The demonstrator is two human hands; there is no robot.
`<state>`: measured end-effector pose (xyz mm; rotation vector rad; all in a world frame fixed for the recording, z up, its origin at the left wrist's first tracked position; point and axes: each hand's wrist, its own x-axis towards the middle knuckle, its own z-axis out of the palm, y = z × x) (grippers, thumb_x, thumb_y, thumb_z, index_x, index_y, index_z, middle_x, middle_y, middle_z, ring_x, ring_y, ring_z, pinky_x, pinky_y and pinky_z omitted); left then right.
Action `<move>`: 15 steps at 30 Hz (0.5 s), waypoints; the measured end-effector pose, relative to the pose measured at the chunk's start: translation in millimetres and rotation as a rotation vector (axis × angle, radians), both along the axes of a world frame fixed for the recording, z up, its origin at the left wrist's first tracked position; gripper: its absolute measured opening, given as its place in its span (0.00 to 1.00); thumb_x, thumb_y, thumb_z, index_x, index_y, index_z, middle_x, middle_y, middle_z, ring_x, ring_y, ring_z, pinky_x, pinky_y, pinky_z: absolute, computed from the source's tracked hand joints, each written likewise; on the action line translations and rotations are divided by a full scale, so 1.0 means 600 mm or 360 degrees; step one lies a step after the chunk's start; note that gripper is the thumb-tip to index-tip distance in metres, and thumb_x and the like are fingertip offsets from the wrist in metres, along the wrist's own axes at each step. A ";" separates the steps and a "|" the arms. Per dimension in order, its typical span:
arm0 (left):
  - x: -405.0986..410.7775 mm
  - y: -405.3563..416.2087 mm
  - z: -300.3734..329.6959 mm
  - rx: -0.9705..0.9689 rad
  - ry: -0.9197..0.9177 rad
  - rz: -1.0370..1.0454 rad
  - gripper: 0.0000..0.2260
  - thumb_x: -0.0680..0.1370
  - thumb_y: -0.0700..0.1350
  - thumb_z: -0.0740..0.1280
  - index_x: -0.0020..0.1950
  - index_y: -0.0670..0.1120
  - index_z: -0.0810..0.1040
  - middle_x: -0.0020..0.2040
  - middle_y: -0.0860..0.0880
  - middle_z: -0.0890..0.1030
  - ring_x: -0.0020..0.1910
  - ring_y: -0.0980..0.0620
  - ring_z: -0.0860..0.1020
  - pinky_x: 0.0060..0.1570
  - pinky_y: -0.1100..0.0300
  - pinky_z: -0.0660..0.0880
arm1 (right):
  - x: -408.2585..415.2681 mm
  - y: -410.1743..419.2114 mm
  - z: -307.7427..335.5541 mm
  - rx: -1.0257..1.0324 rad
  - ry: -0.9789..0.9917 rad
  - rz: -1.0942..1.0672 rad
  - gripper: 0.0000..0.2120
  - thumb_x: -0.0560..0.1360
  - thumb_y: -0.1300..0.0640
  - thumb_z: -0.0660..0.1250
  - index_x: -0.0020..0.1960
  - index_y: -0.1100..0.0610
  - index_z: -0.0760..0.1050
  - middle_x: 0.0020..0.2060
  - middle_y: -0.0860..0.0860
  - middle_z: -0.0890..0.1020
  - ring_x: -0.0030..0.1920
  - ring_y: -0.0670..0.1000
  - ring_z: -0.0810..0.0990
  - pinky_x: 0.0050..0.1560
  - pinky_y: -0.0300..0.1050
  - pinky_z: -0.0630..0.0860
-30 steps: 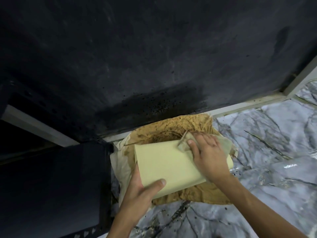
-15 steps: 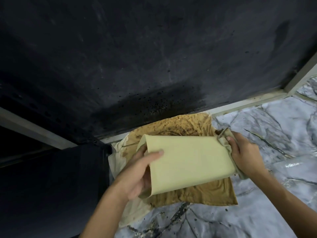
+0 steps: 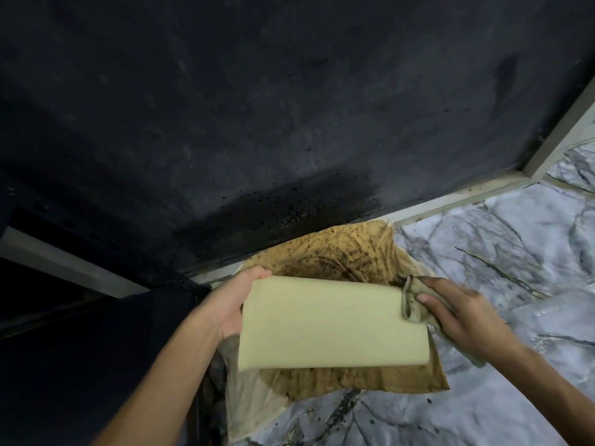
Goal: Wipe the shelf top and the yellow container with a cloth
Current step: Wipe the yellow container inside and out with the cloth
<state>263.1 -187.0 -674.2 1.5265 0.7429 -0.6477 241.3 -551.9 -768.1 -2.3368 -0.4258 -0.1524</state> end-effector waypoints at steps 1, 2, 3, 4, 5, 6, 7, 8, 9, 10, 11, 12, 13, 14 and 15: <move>-0.006 -0.003 0.004 0.0049 -0.0022 -0.0006 0.09 0.79 0.47 0.66 0.45 0.42 0.79 0.36 0.43 0.83 0.34 0.45 0.81 0.36 0.56 0.78 | -0.003 0.006 0.009 0.0016 -0.0002 -0.0002 0.22 0.80 0.43 0.57 0.61 0.57 0.77 0.46 0.45 0.80 0.44 0.47 0.79 0.44 0.21 0.65; -0.018 -0.009 0.007 0.0102 -0.0043 0.0014 0.09 0.79 0.46 0.67 0.50 0.41 0.79 0.39 0.41 0.84 0.37 0.43 0.83 0.37 0.55 0.79 | -0.006 0.014 0.018 0.0031 -0.0004 -0.0013 0.20 0.80 0.44 0.57 0.62 0.56 0.76 0.46 0.46 0.81 0.44 0.46 0.79 0.44 0.21 0.65; -0.030 -0.020 0.008 0.0139 -0.0082 0.0050 0.10 0.79 0.46 0.68 0.55 0.40 0.79 0.45 0.40 0.86 0.42 0.41 0.84 0.39 0.52 0.80 | -0.009 0.025 0.025 0.0052 -0.0003 -0.0017 0.19 0.80 0.45 0.57 0.63 0.55 0.75 0.47 0.45 0.81 0.45 0.42 0.78 0.45 0.22 0.66; -0.046 -0.031 0.011 0.0177 -0.0121 0.0085 0.12 0.79 0.47 0.69 0.59 0.42 0.79 0.49 0.40 0.86 0.47 0.40 0.85 0.42 0.50 0.81 | -0.012 0.037 0.031 0.0075 0.0005 -0.0009 0.18 0.81 0.45 0.56 0.64 0.53 0.74 0.49 0.44 0.80 0.46 0.40 0.77 0.47 0.23 0.66; -0.067 -0.044 0.016 0.0225 -0.0181 0.0092 0.10 0.80 0.48 0.69 0.60 0.47 0.80 0.52 0.44 0.86 0.49 0.43 0.85 0.45 0.50 0.81 | -0.014 0.050 0.037 0.0095 0.0015 0.0004 0.18 0.81 0.45 0.56 0.65 0.52 0.73 0.52 0.43 0.79 0.49 0.39 0.77 0.50 0.25 0.67; -0.089 -0.058 0.024 0.0270 -0.0250 0.0057 0.07 0.80 0.50 0.68 0.58 0.53 0.80 0.52 0.50 0.86 0.50 0.48 0.84 0.46 0.52 0.81 | -0.015 0.063 0.042 0.0120 0.0026 0.0010 0.18 0.82 0.45 0.55 0.66 0.51 0.72 0.55 0.42 0.79 0.52 0.39 0.76 0.53 0.28 0.68; -0.109 -0.070 0.030 0.0287 -0.0326 0.0022 0.05 0.81 0.51 0.67 0.54 0.59 0.81 0.51 0.56 0.84 0.50 0.53 0.83 0.47 0.54 0.80 | -0.017 0.076 0.046 0.0154 0.0039 0.0007 0.19 0.82 0.44 0.55 0.67 0.51 0.72 0.58 0.43 0.79 0.55 0.40 0.76 0.56 0.31 0.69; -0.127 -0.080 0.036 0.0292 -0.0390 -0.0010 0.06 0.81 0.51 0.67 0.52 0.64 0.80 0.50 0.62 0.84 0.50 0.58 0.83 0.47 0.57 0.79 | -0.019 0.089 0.051 0.0198 0.0048 0.0000 0.20 0.82 0.44 0.54 0.68 0.52 0.72 0.60 0.44 0.79 0.58 0.42 0.76 0.58 0.33 0.69; -0.142 -0.085 0.035 0.0270 -0.0455 -0.0047 0.08 0.81 0.51 0.66 0.54 0.66 0.79 0.49 0.65 0.85 0.50 0.62 0.83 0.48 0.61 0.77 | -0.021 0.100 0.056 0.0246 0.0055 -0.0013 0.21 0.82 0.44 0.54 0.68 0.53 0.72 0.61 0.46 0.79 0.60 0.43 0.76 0.60 0.34 0.70; -0.156 -0.087 0.032 0.0258 -0.0500 -0.0077 0.10 0.82 0.51 0.65 0.58 0.66 0.79 0.51 0.66 0.85 0.52 0.64 0.83 0.49 0.64 0.76 | -0.023 0.110 0.062 0.0291 0.0061 -0.0035 0.21 0.82 0.44 0.54 0.68 0.53 0.73 0.61 0.47 0.79 0.61 0.44 0.77 0.61 0.35 0.70; -0.166 -0.090 0.027 0.0241 -0.0548 -0.0099 0.12 0.82 0.51 0.65 0.63 0.65 0.77 0.55 0.66 0.85 0.55 0.66 0.82 0.52 0.64 0.75 | -0.025 0.119 0.071 0.0334 0.0058 -0.0062 0.20 0.82 0.44 0.54 0.68 0.53 0.73 0.60 0.47 0.80 0.60 0.44 0.77 0.60 0.35 0.71; -0.173 -0.090 0.022 0.0243 -0.0598 -0.0083 0.13 0.82 0.51 0.65 0.66 0.64 0.76 0.58 0.65 0.84 0.58 0.65 0.81 0.56 0.63 0.75 | -0.025 0.125 0.080 0.0376 0.0043 -0.0087 0.20 0.82 0.45 0.55 0.68 0.52 0.73 0.60 0.46 0.80 0.59 0.43 0.78 0.58 0.35 0.72; -0.180 -0.092 0.016 0.0243 -0.0657 -0.0079 0.14 0.82 0.51 0.65 0.67 0.64 0.76 0.61 0.63 0.84 0.61 0.64 0.80 0.60 0.61 0.75 | -0.026 0.130 0.091 0.0429 0.0030 -0.0108 0.19 0.82 0.46 0.55 0.67 0.52 0.73 0.58 0.45 0.81 0.58 0.41 0.78 0.56 0.33 0.72; -0.186 -0.091 0.011 0.0245 -0.0713 -0.0059 0.15 0.82 0.51 0.65 0.68 0.64 0.75 0.63 0.62 0.83 0.63 0.62 0.79 0.63 0.60 0.74 | -0.025 0.134 0.101 0.0491 0.0027 -0.0127 0.17 0.82 0.48 0.56 0.67 0.51 0.73 0.56 0.43 0.81 0.55 0.39 0.78 0.53 0.31 0.72; -0.190 -0.092 0.009 0.0232 -0.0762 -0.0070 0.16 0.82 0.48 0.65 0.69 0.63 0.74 0.63 0.62 0.83 0.64 0.62 0.79 0.63 0.62 0.74 | -0.024 0.136 0.111 0.0553 0.0025 -0.0150 0.16 0.82 0.49 0.56 0.67 0.50 0.73 0.53 0.41 0.81 0.53 0.39 0.79 0.49 0.29 0.71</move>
